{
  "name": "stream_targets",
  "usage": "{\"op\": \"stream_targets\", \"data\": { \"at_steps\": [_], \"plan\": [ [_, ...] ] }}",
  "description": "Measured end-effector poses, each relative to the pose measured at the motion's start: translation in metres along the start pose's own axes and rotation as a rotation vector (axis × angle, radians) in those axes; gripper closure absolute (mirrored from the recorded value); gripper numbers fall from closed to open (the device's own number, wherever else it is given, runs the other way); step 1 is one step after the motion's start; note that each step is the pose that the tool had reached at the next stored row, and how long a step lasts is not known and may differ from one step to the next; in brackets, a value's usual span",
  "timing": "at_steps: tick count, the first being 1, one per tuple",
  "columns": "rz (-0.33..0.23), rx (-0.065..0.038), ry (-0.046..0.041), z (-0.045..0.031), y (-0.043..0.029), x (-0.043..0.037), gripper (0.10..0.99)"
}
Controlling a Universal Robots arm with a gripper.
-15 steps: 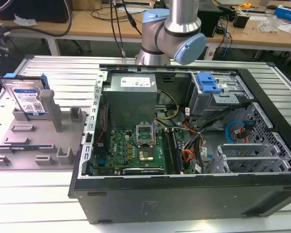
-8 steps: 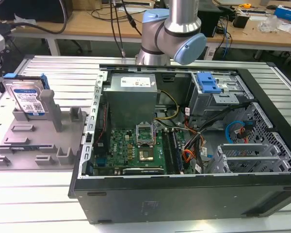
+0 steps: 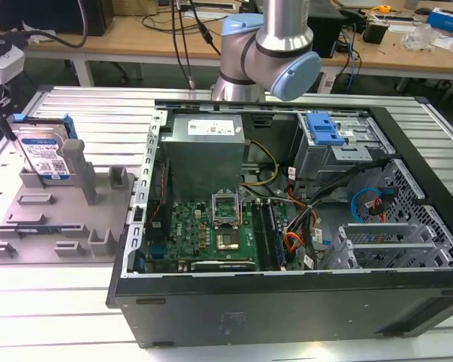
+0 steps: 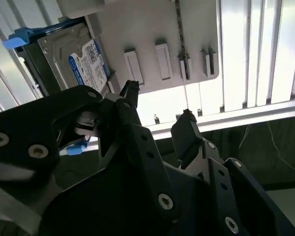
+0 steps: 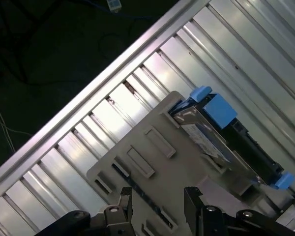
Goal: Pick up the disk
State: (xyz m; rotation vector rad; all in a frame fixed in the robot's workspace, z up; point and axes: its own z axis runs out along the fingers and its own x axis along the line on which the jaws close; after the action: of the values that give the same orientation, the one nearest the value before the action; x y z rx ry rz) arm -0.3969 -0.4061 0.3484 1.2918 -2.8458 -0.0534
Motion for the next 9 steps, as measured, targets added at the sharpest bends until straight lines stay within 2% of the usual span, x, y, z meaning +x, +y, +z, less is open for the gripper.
{"op": "stream_targets", "data": {
  "at_steps": [3,5,9],
  "plan": [
    [-0.056,0.0,0.0021,0.0004,0.0,0.0,0.545],
    [-0.119,0.0,0.0044,0.0008,0.0,0.0,0.545],
    [-0.211,0.0,0.008,0.0013,0.0,0.0,0.545]
  ]
}}
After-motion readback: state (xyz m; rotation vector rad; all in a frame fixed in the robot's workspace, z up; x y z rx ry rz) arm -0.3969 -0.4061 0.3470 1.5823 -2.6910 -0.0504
